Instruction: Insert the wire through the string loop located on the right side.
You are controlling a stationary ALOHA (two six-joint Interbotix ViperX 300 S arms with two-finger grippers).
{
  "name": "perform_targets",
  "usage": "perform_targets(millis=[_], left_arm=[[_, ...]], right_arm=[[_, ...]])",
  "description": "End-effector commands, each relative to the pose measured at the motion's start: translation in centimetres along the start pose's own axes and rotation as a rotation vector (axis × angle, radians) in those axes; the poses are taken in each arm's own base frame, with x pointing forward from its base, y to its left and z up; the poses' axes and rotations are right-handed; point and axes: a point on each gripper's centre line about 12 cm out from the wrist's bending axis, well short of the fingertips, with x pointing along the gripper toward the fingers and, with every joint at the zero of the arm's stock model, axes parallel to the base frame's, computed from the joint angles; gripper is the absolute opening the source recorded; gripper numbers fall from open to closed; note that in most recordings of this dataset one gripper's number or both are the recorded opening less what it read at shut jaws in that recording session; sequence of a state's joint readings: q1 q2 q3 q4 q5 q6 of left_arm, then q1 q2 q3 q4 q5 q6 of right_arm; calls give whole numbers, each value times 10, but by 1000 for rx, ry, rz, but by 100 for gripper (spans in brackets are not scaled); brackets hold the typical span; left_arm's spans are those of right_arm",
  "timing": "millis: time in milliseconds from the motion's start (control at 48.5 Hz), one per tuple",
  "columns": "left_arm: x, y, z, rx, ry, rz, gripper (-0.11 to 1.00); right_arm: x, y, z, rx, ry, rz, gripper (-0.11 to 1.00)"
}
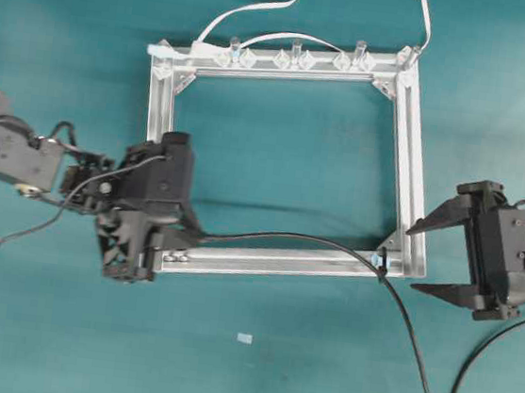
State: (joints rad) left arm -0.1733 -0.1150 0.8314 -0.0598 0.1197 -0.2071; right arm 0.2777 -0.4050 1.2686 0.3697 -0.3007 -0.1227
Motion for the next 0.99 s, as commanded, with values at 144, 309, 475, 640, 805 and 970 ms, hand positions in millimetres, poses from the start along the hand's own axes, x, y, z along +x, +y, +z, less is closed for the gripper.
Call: perform_targets(millis=[144,309,475,640,805,970], left_arm=[[-19,-9,-24,-51,64,-17,24],[-30,-11,-43,-85,108,-18,24],[-36,-10,-63,-123,152,-13,24],[-36,-8,-71,-169,204,10,24],[-37,-8,-70,-171,206,12,24],[-37,-8,-69,-167,202,10,24]], right_arm=[[-1,0,3,0,-14,1,93],[-1,0,3,0,-14,1,93],[-1,0,3,0,-14,1,93],[-1,0,3,0,-14,1,93],[0,0,3,0,-17,0,93],[-1,0,4,1,-20,-1,93]])
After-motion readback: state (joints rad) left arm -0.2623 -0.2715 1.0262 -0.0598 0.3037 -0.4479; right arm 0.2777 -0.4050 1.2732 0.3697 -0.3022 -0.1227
